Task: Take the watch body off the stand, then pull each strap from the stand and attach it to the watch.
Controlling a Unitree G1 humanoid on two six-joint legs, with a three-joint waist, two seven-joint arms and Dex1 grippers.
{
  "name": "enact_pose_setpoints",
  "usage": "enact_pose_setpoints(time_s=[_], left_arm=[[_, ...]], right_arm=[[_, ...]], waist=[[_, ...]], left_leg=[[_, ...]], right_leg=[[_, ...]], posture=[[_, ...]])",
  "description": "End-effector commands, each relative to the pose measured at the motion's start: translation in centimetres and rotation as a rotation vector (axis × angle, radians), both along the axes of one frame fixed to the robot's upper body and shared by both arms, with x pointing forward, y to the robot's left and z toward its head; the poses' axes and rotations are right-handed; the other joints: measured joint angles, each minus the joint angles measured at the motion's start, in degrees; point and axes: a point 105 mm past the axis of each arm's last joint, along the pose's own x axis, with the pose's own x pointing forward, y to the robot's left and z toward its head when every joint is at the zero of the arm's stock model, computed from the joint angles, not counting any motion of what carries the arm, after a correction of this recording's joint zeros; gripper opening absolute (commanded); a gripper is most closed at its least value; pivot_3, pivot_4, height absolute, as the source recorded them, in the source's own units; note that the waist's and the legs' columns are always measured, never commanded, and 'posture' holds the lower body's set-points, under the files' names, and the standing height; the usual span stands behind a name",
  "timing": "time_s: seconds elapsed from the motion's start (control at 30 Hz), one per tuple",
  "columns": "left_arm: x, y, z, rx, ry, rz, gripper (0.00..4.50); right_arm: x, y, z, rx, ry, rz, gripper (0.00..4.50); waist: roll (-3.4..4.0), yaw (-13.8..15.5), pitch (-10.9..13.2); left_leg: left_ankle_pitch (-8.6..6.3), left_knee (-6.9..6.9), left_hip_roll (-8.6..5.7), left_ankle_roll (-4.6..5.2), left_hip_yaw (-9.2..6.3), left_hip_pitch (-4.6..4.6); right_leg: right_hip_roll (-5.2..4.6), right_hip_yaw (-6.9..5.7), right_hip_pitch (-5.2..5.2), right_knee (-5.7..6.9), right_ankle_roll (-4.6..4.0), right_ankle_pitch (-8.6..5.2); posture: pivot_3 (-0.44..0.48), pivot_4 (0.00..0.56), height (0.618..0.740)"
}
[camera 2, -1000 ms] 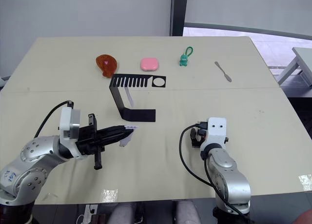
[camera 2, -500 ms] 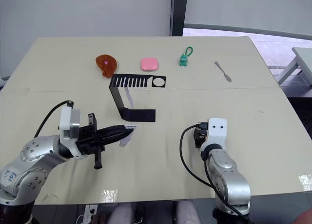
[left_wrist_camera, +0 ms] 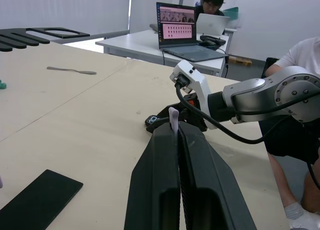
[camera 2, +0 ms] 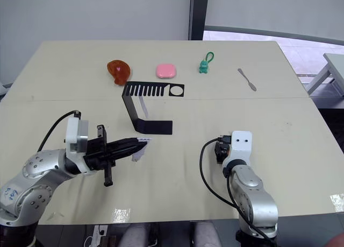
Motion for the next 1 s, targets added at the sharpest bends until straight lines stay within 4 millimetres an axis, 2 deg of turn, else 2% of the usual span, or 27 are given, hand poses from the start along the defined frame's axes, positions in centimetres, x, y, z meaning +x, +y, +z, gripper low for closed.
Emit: enact_pose_setpoints(time_s=[0.03,0.3,0.33,0.43,0.77,0.9,1.0], left_arm=[[-0.4,-0.1,0.7,-0.001,-0.039,-0.007,0.0],[-0.5,0.0,0.7,0.004,-0.04,-0.003,0.0],[-0.5,0.0,0.7,0.005,-0.04,-0.003,0.0],[-0.5,0.0,0.8,0.005,-0.041,-0.002,0.0],[-0.3,0.0,0.8,0.005,-0.048,0.006,0.0],[-0.1,0.2,0.9,0.006,-0.057,0.014,0.0],[-0.1,0.7,0.9,0.022,-0.065,0.024,0.0]], right_arm=[[-0.6,0.2,-2.3,0.025,0.1,0.008,3.16],[-0.6,0.3,-2.6,0.031,0.11,0.019,3.16],[-0.6,0.4,-2.6,0.032,0.111,0.02,2.62],[-0.6,0.4,-2.6,0.036,0.109,0.024,1.59],[-0.1,0.3,-2.1,0.026,0.084,0.04,1.6],[0.9,-0.3,-0.2,0.012,0.005,0.095,1.6],[1.6,-0.5,2.2,-0.033,-0.076,0.212,1.6]], waist=[[-0.01,0.0,-0.01],[-0.19,0.0,-0.12],[-0.21,0.0,-0.13],[-0.24,-0.09,-0.15],[-0.28,-0.39,-0.17],[-0.28,-0.77,-0.18],[-0.17,-1.0,-0.1]], left_leg=[[0.0,0.0,0.0,0.0,0.0,0.0],[0.0,-0.03,0.01,0.0,-0.01,0.0],[0.0,-0.04,0.01,0.0,-0.01,0.0],[-0.01,-0.05,0.01,-0.01,-0.01,0.0],[-0.01,-0.08,0.02,-0.01,-0.01,0.02],[-0.01,-0.07,0.02,0.0,-0.01,0.02],[-0.01,-0.08,0.02,0.01,-0.01,0.01]], right_leg=[[0.0,0.0,0.0,0.0,0.0,0.0],[0.0,-0.01,0.0,-0.03,0.0,0.0],[0.0,-0.01,0.01,-0.04,0.0,0.0],[0.0,-0.01,0.01,-0.06,0.0,0.0],[0.01,-0.01,0.02,-0.08,-0.02,-0.01],[0.0,-0.01,0.05,-0.1,-0.04,0.01],[0.0,-0.02,0.04,-0.1,-0.04,0.01]], posture=[[0.0,0.15,0.74],[0.0,0.15,0.74],[0.0,0.15,0.74],[0.0,0.15,0.74],[0.0,0.15,0.74],[0.0,0.15,0.74],[0.0,0.15,0.74]])
